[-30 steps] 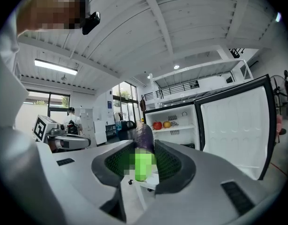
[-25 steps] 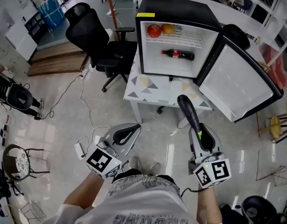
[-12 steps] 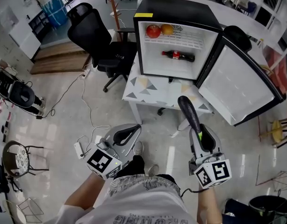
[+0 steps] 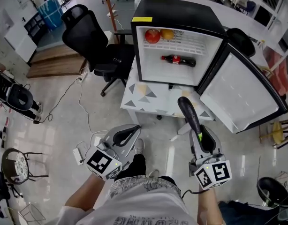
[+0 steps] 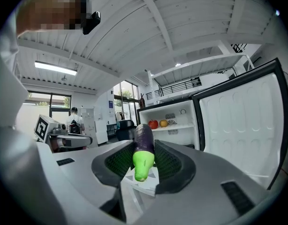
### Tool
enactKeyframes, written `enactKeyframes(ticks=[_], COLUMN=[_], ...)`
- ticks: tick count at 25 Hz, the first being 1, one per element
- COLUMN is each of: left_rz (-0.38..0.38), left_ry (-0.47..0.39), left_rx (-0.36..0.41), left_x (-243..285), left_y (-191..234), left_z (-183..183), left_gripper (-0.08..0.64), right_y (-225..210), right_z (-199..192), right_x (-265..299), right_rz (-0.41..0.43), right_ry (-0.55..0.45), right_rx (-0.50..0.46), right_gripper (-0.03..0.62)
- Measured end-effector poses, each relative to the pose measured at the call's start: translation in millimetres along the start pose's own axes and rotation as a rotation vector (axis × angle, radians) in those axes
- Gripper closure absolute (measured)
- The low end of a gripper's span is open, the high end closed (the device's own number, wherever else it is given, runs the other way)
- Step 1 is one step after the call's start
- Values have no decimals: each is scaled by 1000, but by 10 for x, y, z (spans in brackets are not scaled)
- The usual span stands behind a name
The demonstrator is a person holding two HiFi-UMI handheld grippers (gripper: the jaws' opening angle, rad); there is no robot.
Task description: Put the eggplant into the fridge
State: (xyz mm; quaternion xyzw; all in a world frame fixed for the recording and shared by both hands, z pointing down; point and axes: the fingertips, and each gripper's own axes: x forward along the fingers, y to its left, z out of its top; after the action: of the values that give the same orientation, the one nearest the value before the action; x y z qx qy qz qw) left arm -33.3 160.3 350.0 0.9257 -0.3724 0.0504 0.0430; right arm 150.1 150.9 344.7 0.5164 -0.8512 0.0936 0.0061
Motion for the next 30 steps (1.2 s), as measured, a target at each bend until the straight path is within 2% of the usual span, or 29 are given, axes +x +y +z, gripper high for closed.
enactKeyframes(ticks=[16,30], left_rz=[-45,-114], left_ry=[17,25], left_rx=[-25,-45], left_x=[703,1096], left_y=[1131,1883], left_z=[29,55], left_gripper=[552,552], right_y=[-326,-445], right_z=[59,144], right_x=[1243,1999], right_rz=[-39,-109], right_ry=[37,55], right_rx=[8,12], right_gripper=[460,460])
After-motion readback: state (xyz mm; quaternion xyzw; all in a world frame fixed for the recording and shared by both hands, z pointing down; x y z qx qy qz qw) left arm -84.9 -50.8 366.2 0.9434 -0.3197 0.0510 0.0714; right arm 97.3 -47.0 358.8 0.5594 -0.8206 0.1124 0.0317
